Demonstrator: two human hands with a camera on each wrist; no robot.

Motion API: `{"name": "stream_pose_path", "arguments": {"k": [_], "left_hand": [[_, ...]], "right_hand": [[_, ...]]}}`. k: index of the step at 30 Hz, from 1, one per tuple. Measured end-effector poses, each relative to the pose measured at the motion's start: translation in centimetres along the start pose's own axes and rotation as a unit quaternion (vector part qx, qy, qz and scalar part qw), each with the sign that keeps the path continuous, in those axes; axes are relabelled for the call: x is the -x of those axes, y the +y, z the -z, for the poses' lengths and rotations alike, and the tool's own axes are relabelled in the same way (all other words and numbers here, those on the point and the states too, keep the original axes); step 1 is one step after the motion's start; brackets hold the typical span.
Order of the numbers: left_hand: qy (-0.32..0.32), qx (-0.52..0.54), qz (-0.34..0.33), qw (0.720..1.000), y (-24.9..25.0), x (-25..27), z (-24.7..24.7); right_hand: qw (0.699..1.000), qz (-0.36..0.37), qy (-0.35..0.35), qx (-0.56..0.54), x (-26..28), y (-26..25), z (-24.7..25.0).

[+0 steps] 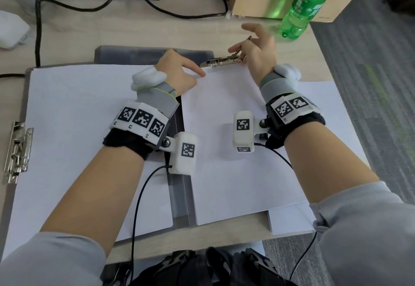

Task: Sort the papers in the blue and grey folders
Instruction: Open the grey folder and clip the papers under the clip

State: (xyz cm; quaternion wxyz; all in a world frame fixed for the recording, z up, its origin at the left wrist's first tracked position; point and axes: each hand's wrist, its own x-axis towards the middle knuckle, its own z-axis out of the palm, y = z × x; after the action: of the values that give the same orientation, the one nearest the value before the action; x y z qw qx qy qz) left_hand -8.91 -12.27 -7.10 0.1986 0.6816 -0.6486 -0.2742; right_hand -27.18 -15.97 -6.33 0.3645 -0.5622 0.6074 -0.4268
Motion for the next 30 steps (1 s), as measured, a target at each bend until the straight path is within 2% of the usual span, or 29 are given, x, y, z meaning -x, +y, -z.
{"name": "stream_pose_path", "arguments": {"k": [5, 8, 12, 17, 20, 24, 27, 30], "left_hand": [[-0.003, 0.005, -0.001, 1.0, -0.1, -0.1, 0.0], [0.0, 0.007, 0.0, 1.0, -0.3, -0.2, -0.1], [0.001, 0.011, 0.004, 1.0, -0.4, -0.4, -0.3], [-0.02, 0.026, 0.001, 0.999, -0.9, -0.8, -0.3], [-0.03, 0.026, 0.001, 0.999, -1.0, -0.9, -0.3], [-0.025, 0.02, 0.007, 0.999, -1.0, -0.8, -0.2], [-0.024, 0.01, 0.014, 1.0, -1.1, -0.9, -0.3], [-0.025, 0.0, 0.02, 0.999, -1.1, -0.9, -0.4]], "right_hand": [[0.999, -0.041, -0.029, 0.015, 0.0, -0.6, -0.5], [0.993, -0.046, -0.078, 0.08, -0.7, -0.8, -1.5], [0.982, -0.056, -0.097, 0.154, -1.5, -1.2, -2.1], [0.954, -0.135, -0.145, 0.225, -2.3, -3.1, -2.4], [0.939, -0.13, -0.187, 0.258, -2.3, -3.1, -2.6], [0.94, -0.121, -0.176, 0.267, -2.0, -2.4, -3.5], [0.919, -0.122, -0.167, 0.335, -2.1, -2.1, -4.0], [0.916, -0.114, -0.167, 0.347, -2.1, -1.7, -4.3]]}}
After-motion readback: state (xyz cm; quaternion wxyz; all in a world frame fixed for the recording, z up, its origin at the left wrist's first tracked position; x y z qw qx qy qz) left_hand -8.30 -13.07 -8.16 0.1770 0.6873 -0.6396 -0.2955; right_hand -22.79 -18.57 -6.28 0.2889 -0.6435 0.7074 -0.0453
